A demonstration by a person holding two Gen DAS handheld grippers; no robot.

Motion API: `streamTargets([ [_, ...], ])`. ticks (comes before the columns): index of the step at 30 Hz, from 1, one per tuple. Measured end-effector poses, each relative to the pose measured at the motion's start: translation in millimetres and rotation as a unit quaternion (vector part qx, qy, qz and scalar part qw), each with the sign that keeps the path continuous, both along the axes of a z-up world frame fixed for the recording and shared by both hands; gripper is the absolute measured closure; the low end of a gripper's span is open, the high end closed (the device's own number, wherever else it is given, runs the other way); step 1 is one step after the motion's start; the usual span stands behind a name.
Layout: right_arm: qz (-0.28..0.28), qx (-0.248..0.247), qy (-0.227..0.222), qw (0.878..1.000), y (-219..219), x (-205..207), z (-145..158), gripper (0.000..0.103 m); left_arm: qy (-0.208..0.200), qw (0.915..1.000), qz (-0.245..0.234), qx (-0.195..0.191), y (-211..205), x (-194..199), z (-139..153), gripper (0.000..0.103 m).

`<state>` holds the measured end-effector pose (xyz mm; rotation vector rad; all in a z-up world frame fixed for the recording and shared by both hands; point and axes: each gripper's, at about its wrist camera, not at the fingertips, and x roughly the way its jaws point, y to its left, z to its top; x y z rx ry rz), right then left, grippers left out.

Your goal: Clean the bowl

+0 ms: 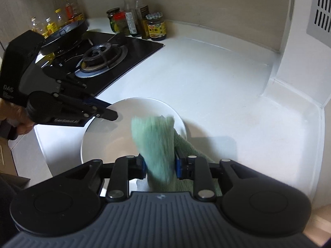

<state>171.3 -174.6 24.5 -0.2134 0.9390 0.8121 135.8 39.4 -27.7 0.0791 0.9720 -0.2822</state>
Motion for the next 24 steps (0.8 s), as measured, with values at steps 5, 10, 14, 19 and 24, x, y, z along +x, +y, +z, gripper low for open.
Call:
streamTargets([
  [5, -0.040, 0.030, 0.023, 0.998, -10.1, 4.4, -1.6, 0.081, -0.001, 1.0000, 0.001, -0.002, 0.9, -0.6, -0.5, 0.094],
  [10, -0.057, 0.070, 0.064, 0.994, -14.3, 8.7, -4.2, 0.076, -0.002, 1.0000, 0.001, 0.002, -0.1, -0.9, -0.3, 0.094],
  [14, -0.073, 0.127, 0.082, 0.986, -21.9, 8.2, -1.6, 0.073, -0.002, 1.0000, 0.002, 0.000, 0.3, -0.9, -0.2, 0.094],
  [19, -0.156, 0.207, 0.096, 0.961, -49.3, 17.4, -0.9, 0.072, -0.001, 1.0000, 0.002, 0.002, -0.8, 0.0, -0.7, 0.094],
  [24, -0.195, 0.143, 0.090, 0.966, -52.2, 19.7, -14.3, 0.069, -0.002, 1.0000, 0.005, 0.000, -1.0, 0.1, -1.4, 0.094],
])
